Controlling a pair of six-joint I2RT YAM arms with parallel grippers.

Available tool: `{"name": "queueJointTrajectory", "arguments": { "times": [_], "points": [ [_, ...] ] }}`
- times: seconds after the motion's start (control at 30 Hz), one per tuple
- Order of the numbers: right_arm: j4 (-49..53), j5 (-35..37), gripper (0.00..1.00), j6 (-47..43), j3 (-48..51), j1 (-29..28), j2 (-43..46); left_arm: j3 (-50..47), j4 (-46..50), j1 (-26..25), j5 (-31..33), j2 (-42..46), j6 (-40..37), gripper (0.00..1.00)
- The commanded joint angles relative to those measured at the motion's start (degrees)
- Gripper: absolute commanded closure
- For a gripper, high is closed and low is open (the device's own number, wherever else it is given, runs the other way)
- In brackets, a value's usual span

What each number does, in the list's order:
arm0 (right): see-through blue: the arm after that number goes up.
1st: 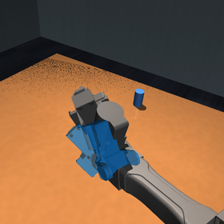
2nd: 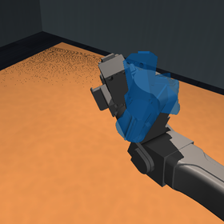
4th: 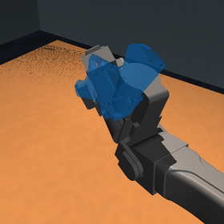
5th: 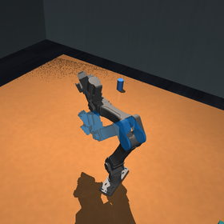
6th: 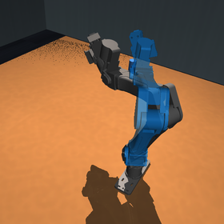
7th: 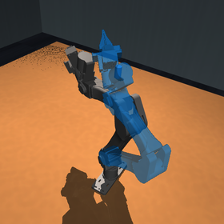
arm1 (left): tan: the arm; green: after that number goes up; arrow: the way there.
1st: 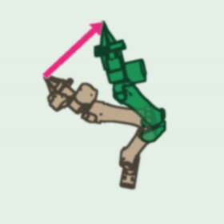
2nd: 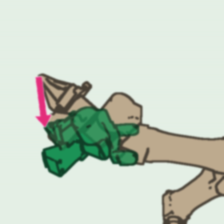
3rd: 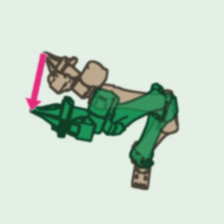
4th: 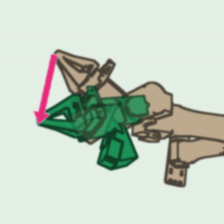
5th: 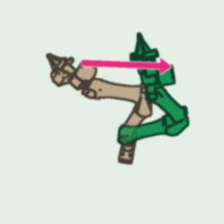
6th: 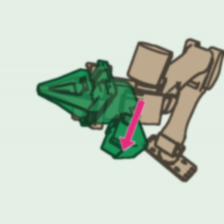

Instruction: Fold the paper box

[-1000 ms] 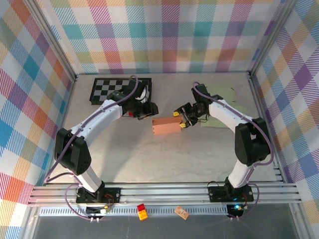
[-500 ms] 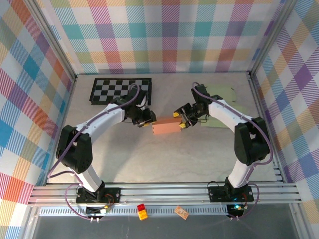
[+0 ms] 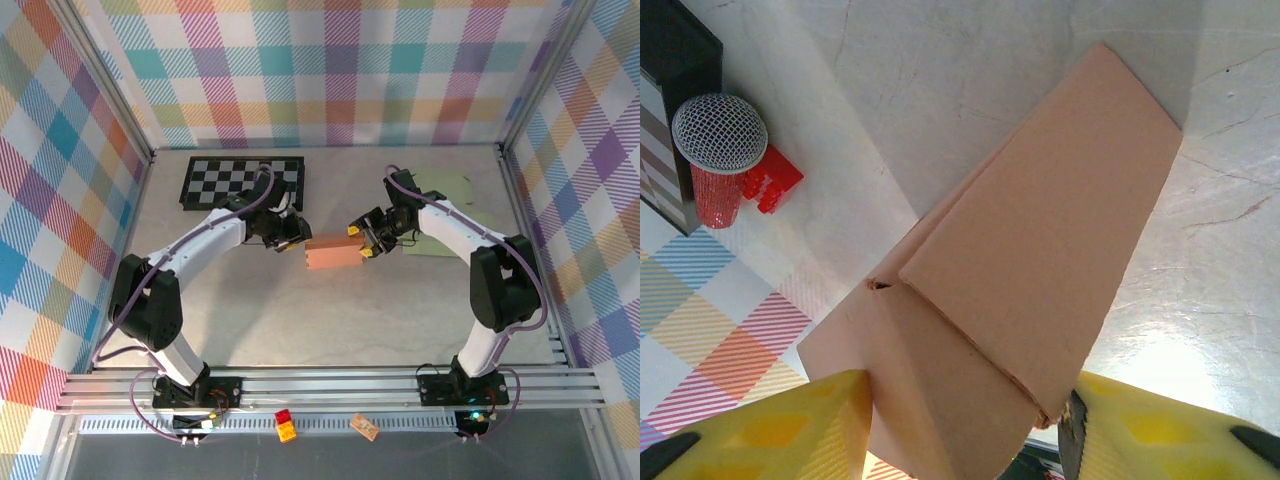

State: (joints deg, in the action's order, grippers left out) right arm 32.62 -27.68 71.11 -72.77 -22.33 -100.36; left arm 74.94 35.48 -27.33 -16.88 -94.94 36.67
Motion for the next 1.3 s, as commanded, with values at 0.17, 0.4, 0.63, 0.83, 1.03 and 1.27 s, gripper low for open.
{"name": "queueJointTrajectory", "arguments": {
  "times": [0.17,0.4,0.63,0.83,1.03,1.27],
  "points": [
    [2.17,0.26,0.49,-1.38,1.07,0.09,-0.82,-0.6,-3.93,1.05,-2.69,-1.86,2.6,0.67],
    [3.04,0.42,0.49,-2.07,0.58,0.09,-1.05,-4.1,-4.94,1.05,-2.77,-1.8,2.19,0.74],
    [4.74,0.36,0.47,-3.5,-0.87,0.09,-1.5,-7.12,-5.7,1.07,-2.2,-1.37,0.72,0.75],
    [7.88,2.95,0.45,-8.97,-4.55,0.05,0.57,-7.89,-5.79,1.05,-1.68,-1.7,-0.01,0.75],
    [8.52,2.56,0.46,-11.73,-3.92,0.09,1.89,-7.62,-5.6,1.05,-1.66,-1.64,-0.11,0.76],
    [8.75,3.9,0.52,-11.9,-0.46,0.26,1.05,-7.17,-4.99,1.06,-1.39,-1.49,-0.46,0.76]
  ]
}}
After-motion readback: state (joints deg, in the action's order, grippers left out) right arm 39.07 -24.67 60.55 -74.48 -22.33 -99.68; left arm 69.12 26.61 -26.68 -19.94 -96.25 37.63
